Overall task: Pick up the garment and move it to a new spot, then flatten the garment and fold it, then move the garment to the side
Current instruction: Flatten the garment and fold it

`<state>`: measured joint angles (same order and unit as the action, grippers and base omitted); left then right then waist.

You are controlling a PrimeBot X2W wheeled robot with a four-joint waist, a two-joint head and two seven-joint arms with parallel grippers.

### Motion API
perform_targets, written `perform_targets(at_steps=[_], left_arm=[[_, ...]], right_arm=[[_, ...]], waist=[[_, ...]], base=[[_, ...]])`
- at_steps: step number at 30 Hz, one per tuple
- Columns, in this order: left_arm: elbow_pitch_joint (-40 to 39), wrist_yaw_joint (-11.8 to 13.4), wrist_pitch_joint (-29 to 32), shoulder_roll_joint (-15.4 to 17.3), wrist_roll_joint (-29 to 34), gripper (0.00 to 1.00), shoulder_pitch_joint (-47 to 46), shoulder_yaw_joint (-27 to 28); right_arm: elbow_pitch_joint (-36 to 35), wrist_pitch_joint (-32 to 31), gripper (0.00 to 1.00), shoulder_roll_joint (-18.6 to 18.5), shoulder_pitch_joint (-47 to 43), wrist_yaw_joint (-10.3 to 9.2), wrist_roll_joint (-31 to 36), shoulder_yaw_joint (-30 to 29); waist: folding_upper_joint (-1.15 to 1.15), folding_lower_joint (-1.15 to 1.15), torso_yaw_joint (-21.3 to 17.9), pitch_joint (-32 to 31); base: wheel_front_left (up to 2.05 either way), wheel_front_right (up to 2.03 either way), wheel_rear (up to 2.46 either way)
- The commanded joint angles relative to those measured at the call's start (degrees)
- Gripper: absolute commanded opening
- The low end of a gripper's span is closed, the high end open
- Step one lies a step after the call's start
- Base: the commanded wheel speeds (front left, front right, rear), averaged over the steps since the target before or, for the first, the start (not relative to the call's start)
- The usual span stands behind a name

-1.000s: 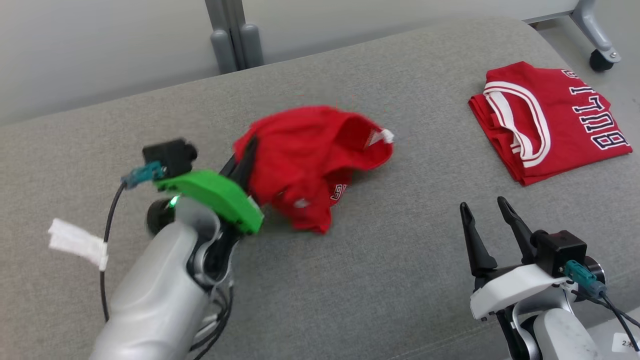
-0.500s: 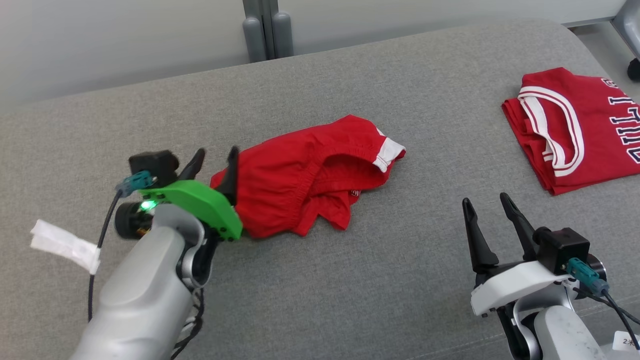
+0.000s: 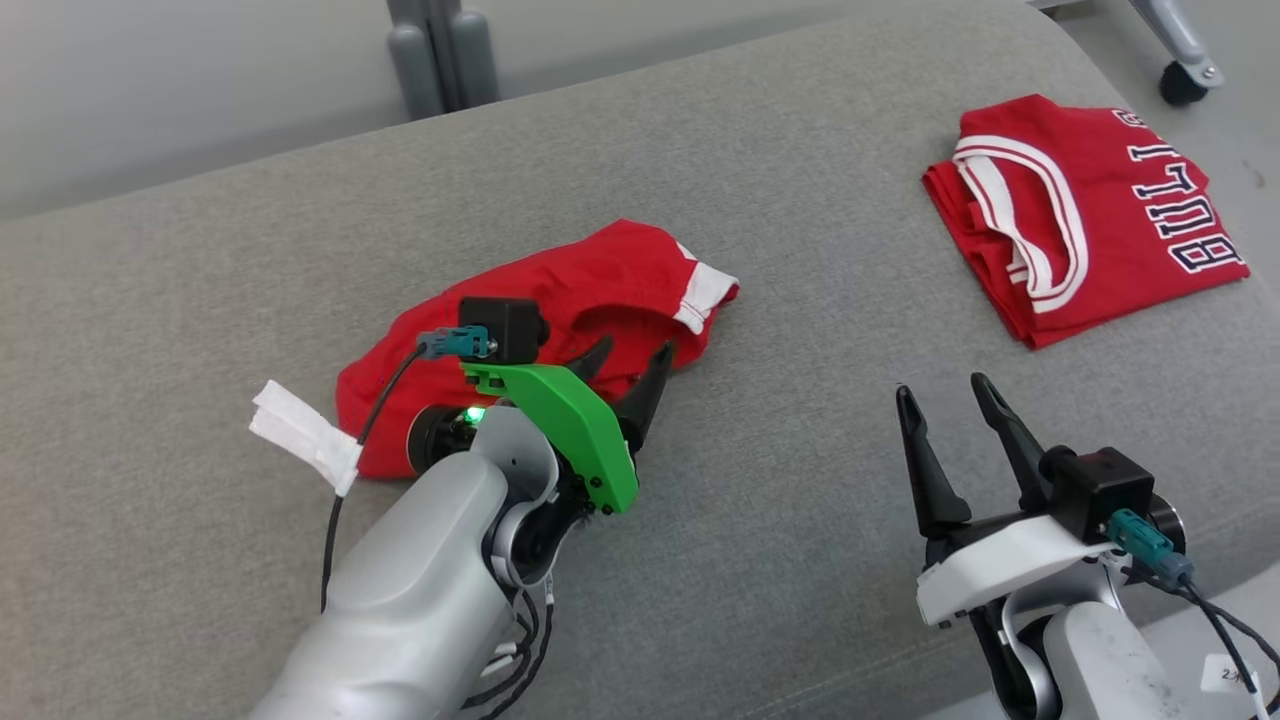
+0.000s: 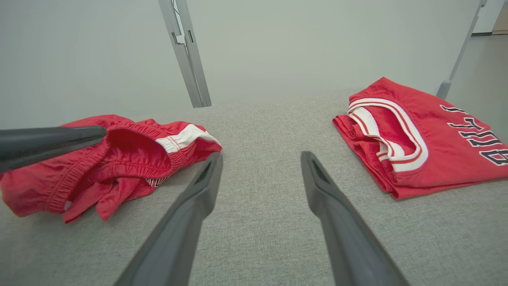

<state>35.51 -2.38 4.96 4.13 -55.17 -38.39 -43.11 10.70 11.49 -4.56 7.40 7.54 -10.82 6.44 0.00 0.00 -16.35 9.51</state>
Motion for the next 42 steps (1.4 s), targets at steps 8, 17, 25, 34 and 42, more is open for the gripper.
perform_targets(at_steps=[8, 17, 25, 34, 42], left_arm=[[5.3, 2.7, 0.7, -0.7, -3.7, 1.00, -3.8, 1.8], [9.7, 3.4, -3.3, -1.1, -5.3, 0.29, -8.2, 3.0], [5.6, -2.6, -7.3, -1.1, -7.1, 0.00, -13.7, 0.9], [-1.3, -4.9, -7.4, 0.6, -10.0, 0.00, -26.5, 3.9], [-13.6, -5.1, -1.3, 4.3, -14.0, 0.00, -22.7, -2.5]], right_arm=[[1.1, 1.9, 1.00, 0.7, 2.2, -0.11, -0.8, 3.8], [2.0, 2.9, 1.00, 1.3, 3.7, -0.11, -1.3, 5.1], [2.2, 3.2, 1.00, 0.8, 2.7, -0.11, -0.4, 3.0], [1.3, 1.7, 1.00, -0.2, 2.5, -0.11, -0.1, 4.1], [0.2, 1.0, 1.00, -1.0, 0.9, -0.11, -0.5, 2.7]], waist=[[0.00, 0.00, -8.2, 5.0], [0.00, 0.00, -11.2, 6.7], [0.00, 0.00, -9.3, 5.4], [0.00, 0.00, -7.4, 2.0], [0.00, 0.00, -4.0, 1.6]], base=[[0.00, 0.00, 0.00], [0.00, 0.00, 0.00], [0.00, 0.00, 0.00], [0.00, 0.00, 0.00], [0.00, 0.00, 0.00]])
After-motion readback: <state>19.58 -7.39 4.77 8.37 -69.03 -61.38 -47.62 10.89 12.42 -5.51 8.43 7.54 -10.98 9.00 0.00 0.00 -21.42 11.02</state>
